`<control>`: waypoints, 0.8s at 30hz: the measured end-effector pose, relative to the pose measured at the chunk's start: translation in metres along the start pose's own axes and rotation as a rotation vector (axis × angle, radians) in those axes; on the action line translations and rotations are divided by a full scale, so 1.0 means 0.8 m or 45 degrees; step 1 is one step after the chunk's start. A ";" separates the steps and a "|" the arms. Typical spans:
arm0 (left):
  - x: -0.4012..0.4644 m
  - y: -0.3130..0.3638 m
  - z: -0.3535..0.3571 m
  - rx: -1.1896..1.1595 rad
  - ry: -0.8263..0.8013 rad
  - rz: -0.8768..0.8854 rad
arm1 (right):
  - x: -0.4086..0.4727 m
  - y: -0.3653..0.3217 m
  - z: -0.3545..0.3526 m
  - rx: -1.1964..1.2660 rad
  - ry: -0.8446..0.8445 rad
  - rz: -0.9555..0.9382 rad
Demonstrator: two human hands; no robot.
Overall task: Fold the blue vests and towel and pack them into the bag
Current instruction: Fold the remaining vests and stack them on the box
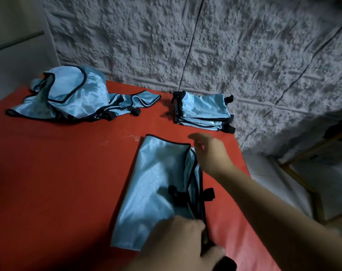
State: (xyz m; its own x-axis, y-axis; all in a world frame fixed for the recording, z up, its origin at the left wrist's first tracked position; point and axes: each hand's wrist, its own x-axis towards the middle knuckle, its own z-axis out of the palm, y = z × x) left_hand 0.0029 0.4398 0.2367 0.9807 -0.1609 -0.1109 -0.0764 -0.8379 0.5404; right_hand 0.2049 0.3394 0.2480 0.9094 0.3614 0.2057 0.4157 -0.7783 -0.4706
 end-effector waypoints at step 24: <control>0.010 -0.154 0.055 0.517 0.092 -0.038 | -0.232 -0.107 0.061 -0.269 -0.592 0.098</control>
State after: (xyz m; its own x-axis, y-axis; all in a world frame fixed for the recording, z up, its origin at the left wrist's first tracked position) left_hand 0.0122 0.5186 0.1326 0.9926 -0.1084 -0.0546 -0.0982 -0.9817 0.1629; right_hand 0.0001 0.3643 0.2083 0.8570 0.4517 -0.2481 0.3845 -0.8810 -0.2756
